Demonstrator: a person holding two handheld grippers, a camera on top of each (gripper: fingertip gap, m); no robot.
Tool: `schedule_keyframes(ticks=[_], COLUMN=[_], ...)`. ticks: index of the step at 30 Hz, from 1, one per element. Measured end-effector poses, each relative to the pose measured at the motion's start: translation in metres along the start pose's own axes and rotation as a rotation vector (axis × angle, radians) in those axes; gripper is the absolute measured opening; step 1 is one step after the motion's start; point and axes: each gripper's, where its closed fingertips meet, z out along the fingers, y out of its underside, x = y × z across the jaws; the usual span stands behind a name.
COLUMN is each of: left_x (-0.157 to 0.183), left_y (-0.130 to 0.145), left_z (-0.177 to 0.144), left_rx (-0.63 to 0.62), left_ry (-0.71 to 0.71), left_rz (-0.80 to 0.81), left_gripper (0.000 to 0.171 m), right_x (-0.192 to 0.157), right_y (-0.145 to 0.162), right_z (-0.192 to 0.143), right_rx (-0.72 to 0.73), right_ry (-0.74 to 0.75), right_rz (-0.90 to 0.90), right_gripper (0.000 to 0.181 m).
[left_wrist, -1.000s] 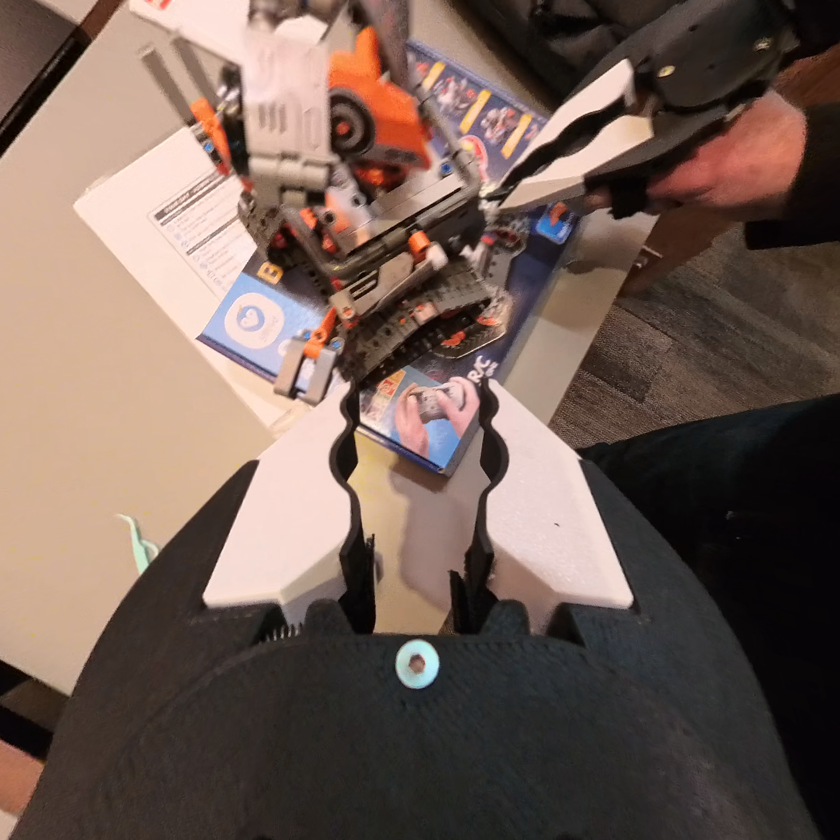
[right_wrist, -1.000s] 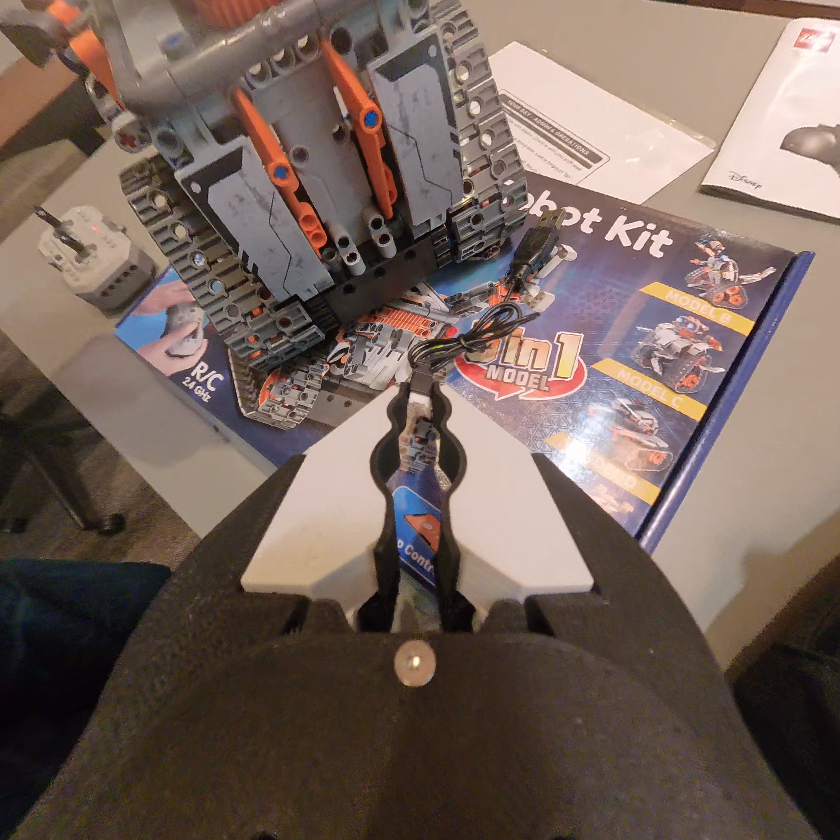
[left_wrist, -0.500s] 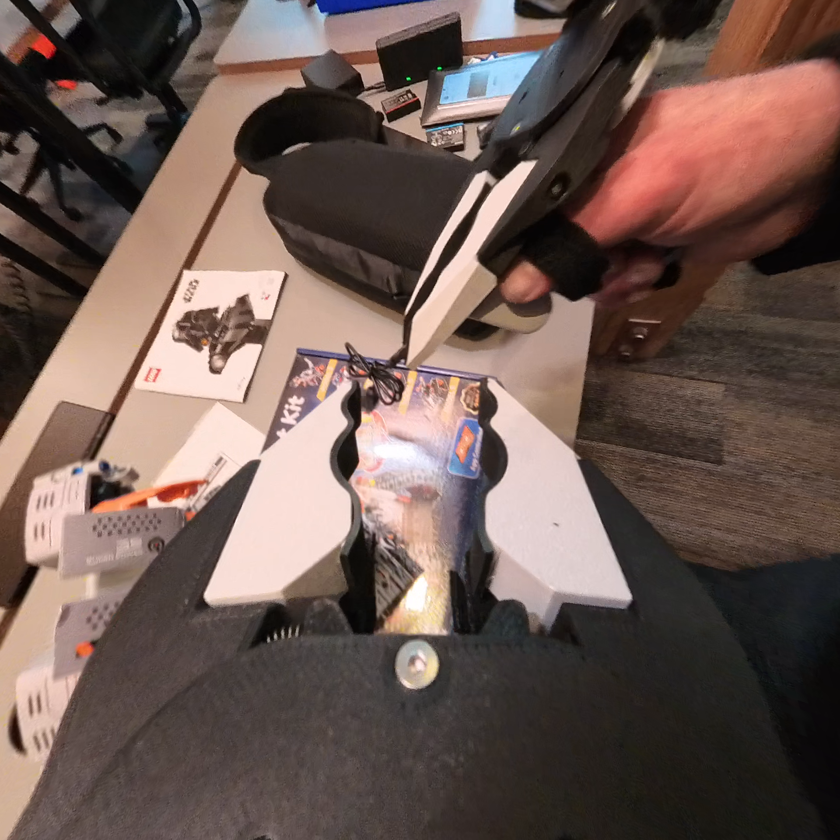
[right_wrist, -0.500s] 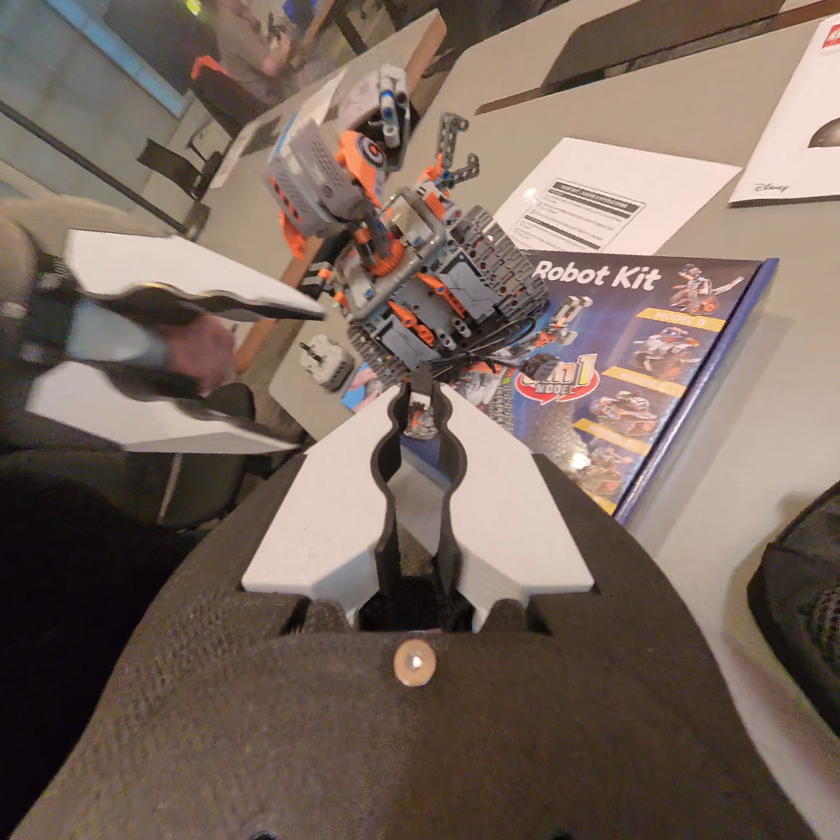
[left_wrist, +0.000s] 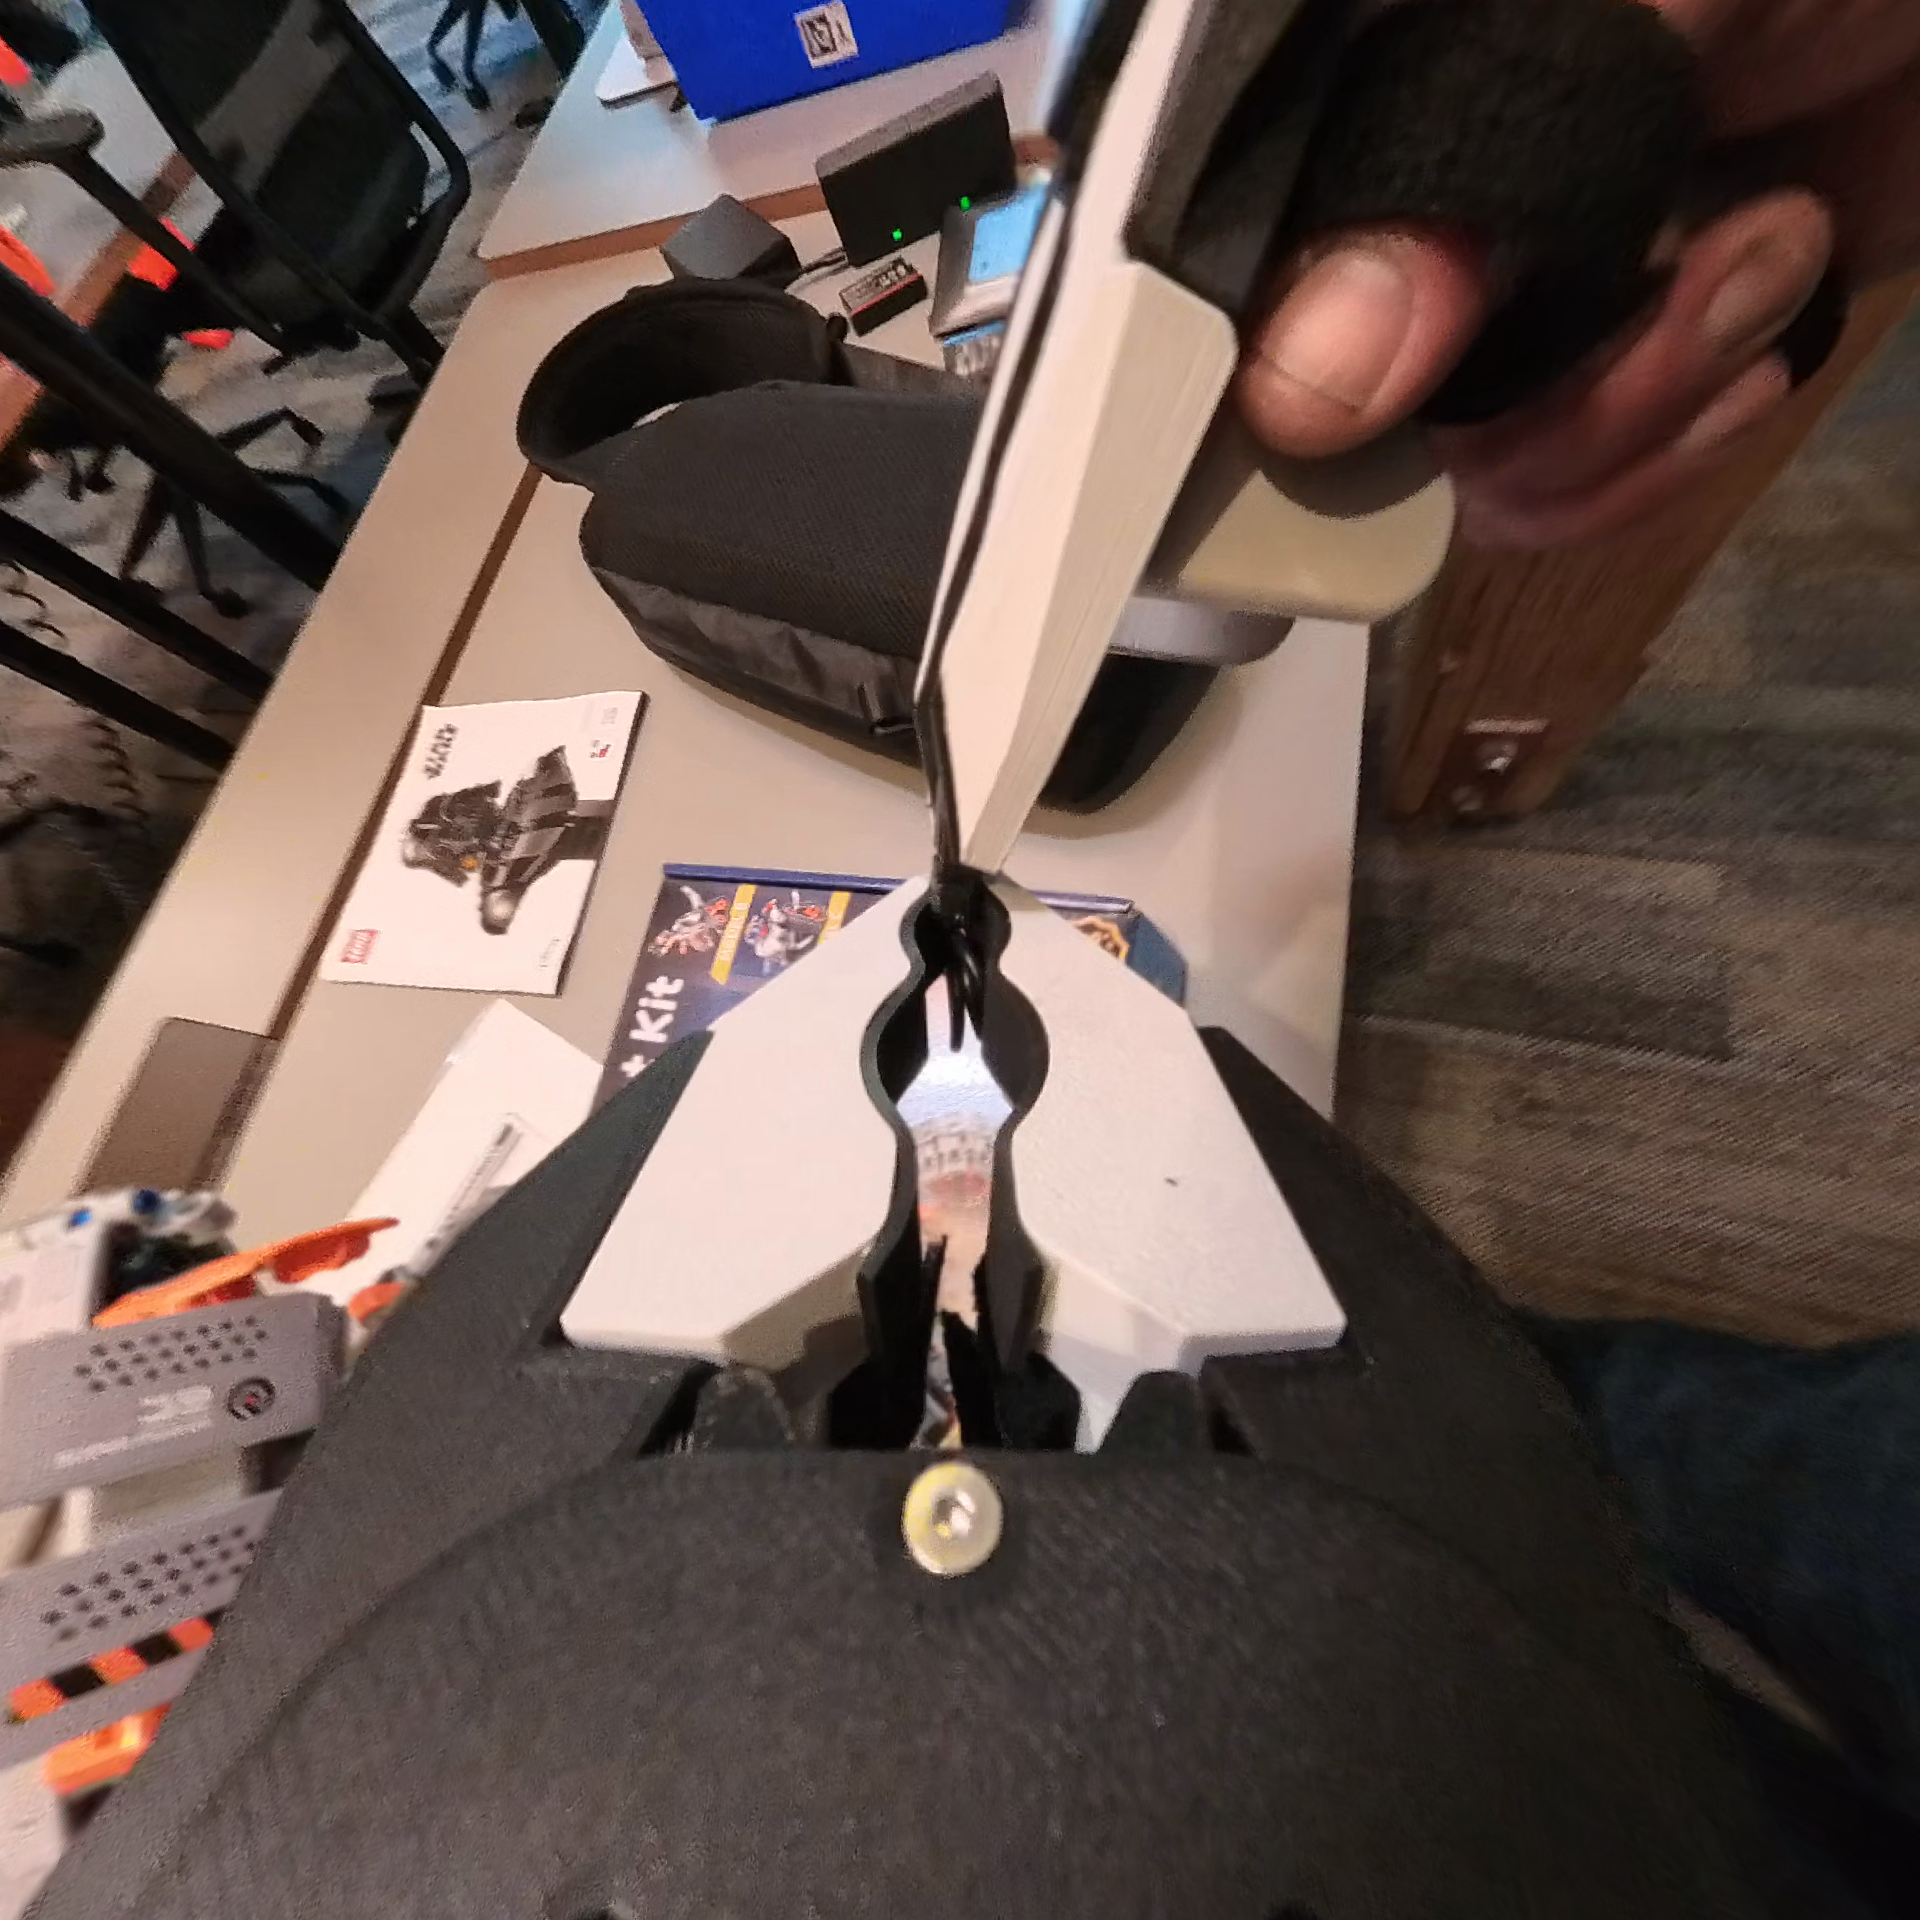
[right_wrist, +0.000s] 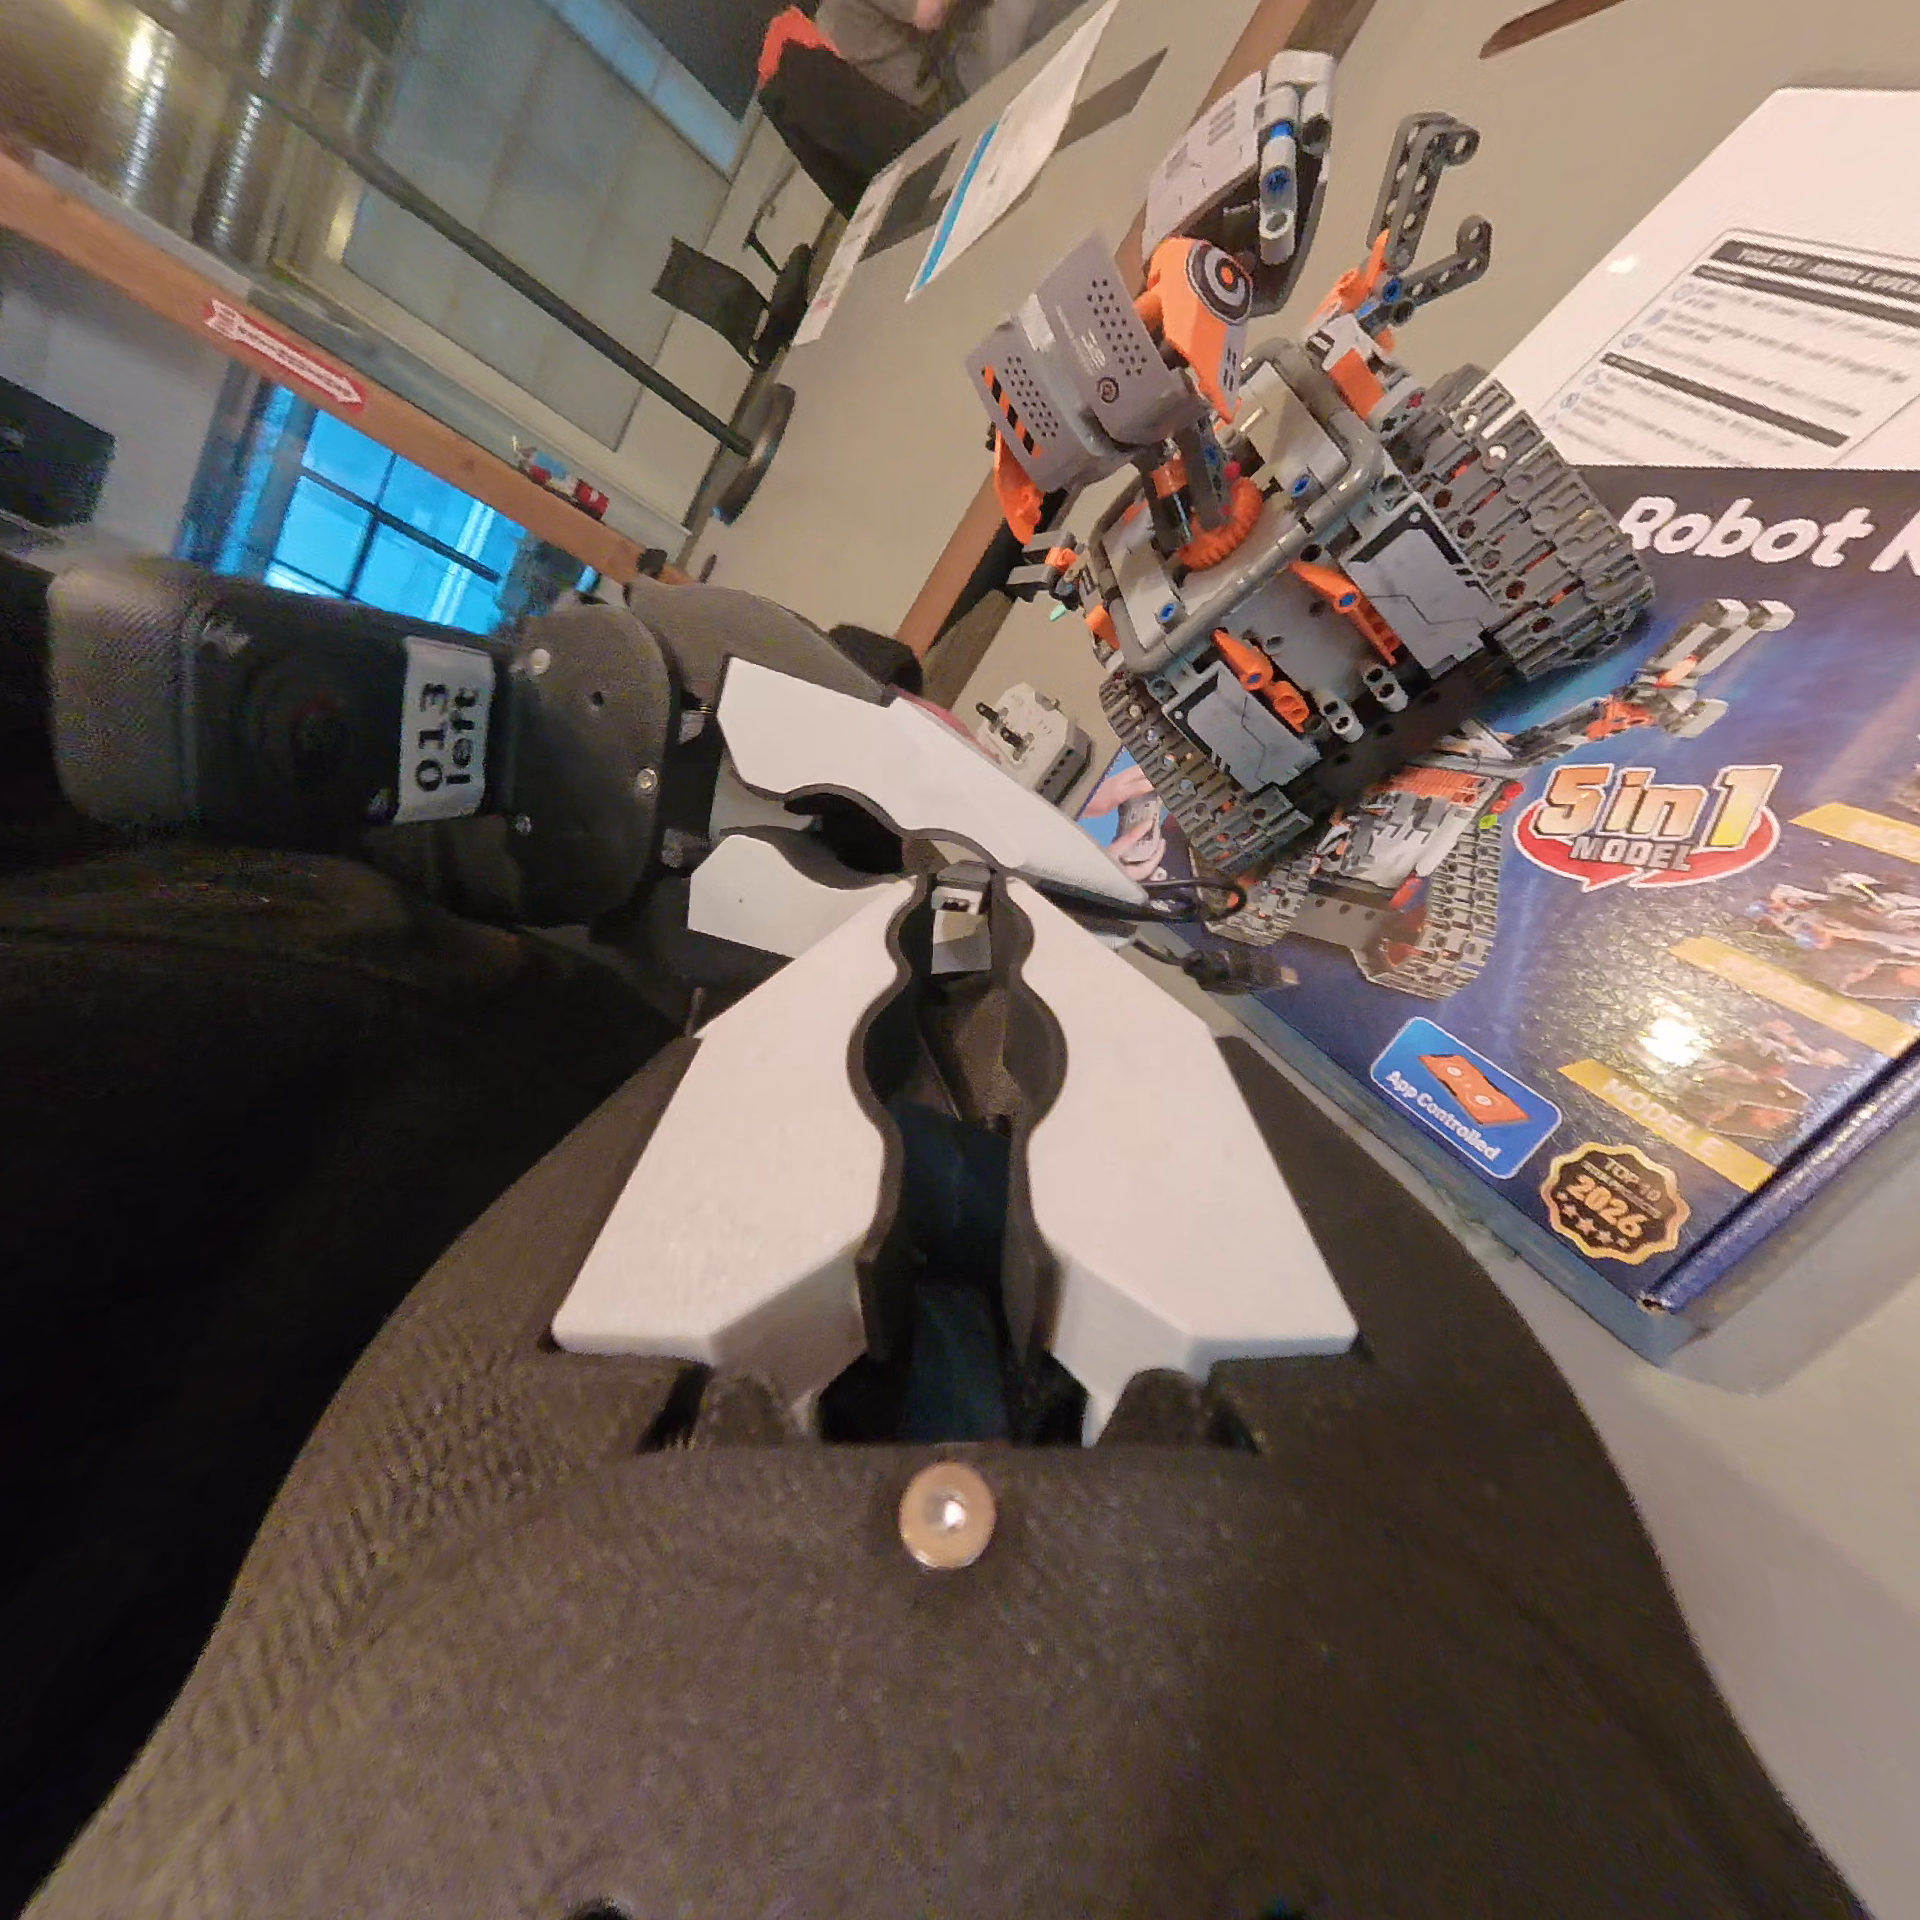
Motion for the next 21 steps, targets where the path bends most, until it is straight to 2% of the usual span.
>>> schedule_keyframes(ticks=[3,5,8,10,13,16,19,21], left_x=[-0.006,-0.011,-0.019,-0.022,-0.025,-0.028,-0.026,-0.026], left_y=[-0.007,-0.012,-0.017,-0.025,-0.036,-0.04,-0.049,-0.048], left_z=[-0.005,-0.009,-0.013,-0.017,-0.023,-0.026,-0.031,-0.03], left_rx=[0.056,0.097,0.162,0.221,0.309,0.357,0.415,0.417], left_ry=[0.041,0.087,0.169,0.237,0.344,0.421,0.5,0.503], left_rz=[-0.196,-0.332,-0.569,-0.715,-0.908,-1.056,-1.132,-1.161], left_gripper=[0.0,0.0,0.0,0.0,0.0,0.0,0.0,0.0], right_x=[-0.004,-0.011,-0.019,-0.008,0.003,-0.001,0.003,0.003], right_y=[-0.016,-0.024,-0.038,-0.045,-0.045,-0.038,-0.026,-0.022], right_z=[-0.003,-0.005,-0.013,-0.02,-0.029,-0.027,-0.016,-0.012], right_rx=[0.086,0.133,0.219,0.262,0.3,0.304,0.263,0.257], right_ry=[-0.039,-0.087,-0.117,-0.047,-0.001,-0.045,-0.053,-0.076], right_rz=[0.014,0.017,-0.013,-0.015,-0.014,-0.029,-0.013,0.006], right_gripper=[0.009,0.02,0.025,0.043,0.05,0.043,0.037,0.035])
